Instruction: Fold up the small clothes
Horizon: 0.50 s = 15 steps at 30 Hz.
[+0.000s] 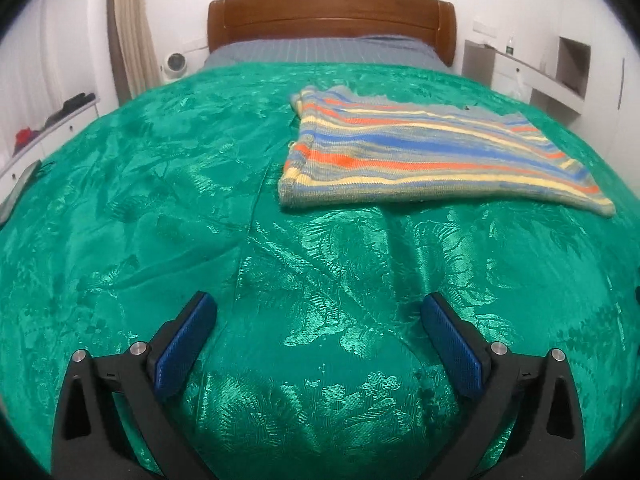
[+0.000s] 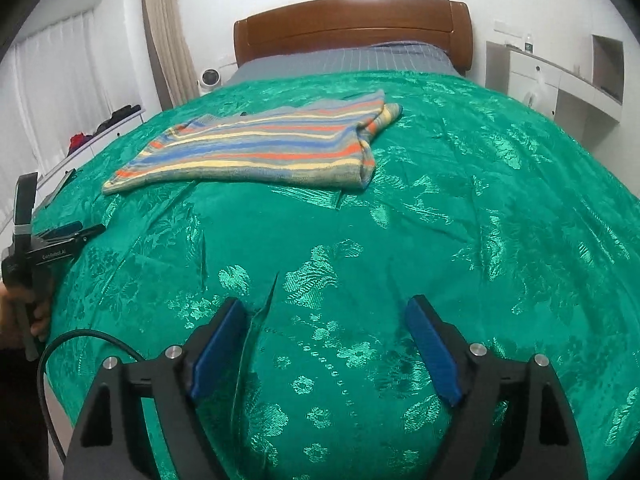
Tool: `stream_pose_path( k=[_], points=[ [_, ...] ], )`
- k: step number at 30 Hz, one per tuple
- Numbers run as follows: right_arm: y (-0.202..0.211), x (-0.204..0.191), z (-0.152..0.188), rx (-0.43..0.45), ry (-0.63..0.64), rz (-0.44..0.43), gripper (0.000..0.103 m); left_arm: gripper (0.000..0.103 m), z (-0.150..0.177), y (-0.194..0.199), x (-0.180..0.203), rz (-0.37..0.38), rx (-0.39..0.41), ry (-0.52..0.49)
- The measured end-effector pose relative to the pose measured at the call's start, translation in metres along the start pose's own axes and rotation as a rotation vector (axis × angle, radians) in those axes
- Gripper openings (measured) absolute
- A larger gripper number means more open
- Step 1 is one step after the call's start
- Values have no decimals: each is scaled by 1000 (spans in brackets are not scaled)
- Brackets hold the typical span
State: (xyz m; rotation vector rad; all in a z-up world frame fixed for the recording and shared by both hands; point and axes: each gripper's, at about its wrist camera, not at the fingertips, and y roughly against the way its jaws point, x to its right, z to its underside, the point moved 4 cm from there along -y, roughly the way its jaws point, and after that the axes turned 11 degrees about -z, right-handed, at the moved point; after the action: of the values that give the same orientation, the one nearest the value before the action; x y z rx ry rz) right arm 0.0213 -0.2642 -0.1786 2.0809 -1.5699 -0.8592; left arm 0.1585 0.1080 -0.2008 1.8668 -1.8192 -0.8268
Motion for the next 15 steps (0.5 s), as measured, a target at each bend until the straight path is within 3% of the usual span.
stream_pose_path(
  k=[15],
  points=[
    [-4, -5, 3, 20, 36, 8, 87, 102, 2, 0, 2, 0, 5, 0]
  ],
)
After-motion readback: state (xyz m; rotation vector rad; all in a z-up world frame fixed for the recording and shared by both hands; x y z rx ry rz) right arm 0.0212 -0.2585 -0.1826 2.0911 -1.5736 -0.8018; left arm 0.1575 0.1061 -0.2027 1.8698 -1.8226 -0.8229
